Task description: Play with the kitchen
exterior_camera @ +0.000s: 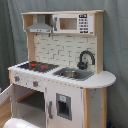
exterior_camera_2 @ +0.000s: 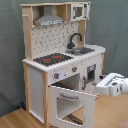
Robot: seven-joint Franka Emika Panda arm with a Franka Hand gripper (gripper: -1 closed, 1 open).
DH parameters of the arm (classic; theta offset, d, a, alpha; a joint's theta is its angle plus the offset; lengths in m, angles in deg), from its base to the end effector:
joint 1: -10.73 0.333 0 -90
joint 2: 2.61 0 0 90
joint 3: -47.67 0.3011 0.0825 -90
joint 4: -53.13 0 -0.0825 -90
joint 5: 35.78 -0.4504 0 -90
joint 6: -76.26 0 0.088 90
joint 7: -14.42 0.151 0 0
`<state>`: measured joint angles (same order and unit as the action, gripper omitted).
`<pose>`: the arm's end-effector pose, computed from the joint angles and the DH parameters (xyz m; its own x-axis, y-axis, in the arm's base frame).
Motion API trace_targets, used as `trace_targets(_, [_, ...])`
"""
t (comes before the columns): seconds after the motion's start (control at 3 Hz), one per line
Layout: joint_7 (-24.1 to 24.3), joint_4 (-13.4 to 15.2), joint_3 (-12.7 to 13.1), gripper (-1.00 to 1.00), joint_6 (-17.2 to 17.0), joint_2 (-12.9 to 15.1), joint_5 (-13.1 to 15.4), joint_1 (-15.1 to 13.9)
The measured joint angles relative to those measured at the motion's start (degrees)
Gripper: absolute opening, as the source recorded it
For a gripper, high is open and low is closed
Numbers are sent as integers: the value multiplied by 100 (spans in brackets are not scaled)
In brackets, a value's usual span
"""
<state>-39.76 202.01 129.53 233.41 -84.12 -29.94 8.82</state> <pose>0.2029 0.4835 0.3736 -0.1341 0.6278 -0.7667 -0.0264 0.7712 0.6361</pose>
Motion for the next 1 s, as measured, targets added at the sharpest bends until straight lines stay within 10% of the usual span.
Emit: trace_targets(1.0, [315,519,799,100,-836,-745,-767,775])
